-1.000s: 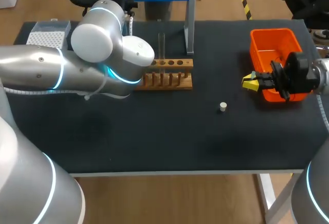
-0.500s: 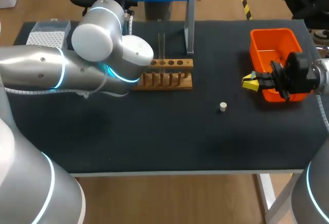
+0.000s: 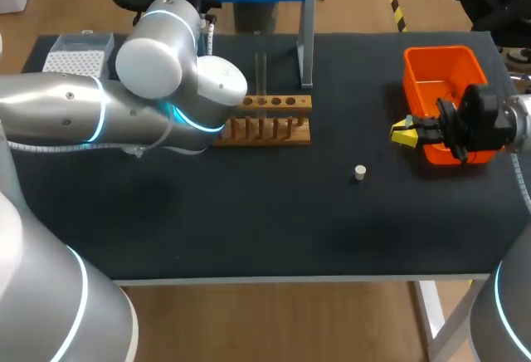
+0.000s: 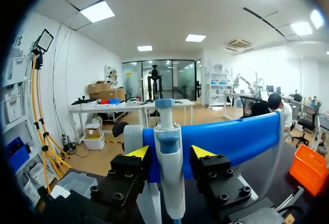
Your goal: Invert the test tube, pick up the pipette, mount the tip to pipette, aspirate from beaker and dispense into the tube, eject the tip, return the pipette, and cap with the stopper.
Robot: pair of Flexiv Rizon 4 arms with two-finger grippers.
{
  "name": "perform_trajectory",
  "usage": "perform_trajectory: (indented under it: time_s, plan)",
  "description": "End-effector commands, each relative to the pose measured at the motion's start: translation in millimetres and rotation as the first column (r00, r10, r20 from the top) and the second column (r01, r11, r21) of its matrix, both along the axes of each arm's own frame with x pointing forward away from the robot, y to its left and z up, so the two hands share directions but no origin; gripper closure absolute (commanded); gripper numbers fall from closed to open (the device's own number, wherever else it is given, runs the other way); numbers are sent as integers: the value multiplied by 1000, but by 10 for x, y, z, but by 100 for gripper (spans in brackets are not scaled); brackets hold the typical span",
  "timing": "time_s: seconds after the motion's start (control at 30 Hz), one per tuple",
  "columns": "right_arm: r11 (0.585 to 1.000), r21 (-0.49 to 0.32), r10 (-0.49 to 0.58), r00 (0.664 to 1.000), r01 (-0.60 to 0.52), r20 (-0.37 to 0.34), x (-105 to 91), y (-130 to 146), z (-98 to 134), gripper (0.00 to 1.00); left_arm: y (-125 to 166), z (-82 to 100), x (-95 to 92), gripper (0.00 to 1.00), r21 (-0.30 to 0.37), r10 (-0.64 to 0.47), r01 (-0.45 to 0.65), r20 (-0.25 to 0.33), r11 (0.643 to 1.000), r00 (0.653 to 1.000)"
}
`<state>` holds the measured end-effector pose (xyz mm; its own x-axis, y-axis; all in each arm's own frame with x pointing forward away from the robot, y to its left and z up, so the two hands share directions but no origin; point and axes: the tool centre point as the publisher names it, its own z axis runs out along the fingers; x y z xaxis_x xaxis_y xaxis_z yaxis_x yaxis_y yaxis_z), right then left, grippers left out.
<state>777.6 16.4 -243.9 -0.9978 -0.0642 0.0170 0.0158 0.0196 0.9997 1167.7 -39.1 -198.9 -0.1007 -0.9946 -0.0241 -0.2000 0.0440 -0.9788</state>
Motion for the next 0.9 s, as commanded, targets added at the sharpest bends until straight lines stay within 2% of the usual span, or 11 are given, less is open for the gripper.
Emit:
perform_trajectory:
  time_s: [0.03,0.9]
  plan:
    - [1000,-1,-1,1000,1,0,-11,-6,5,100,-21,-47,43,54,-3,3,-3,13,1000,1000]
    - [1000,-1,-1,1000,1,0,-11,-6,5,100,-30,-101,86,55,-17,12,-12,25,1000,1000]
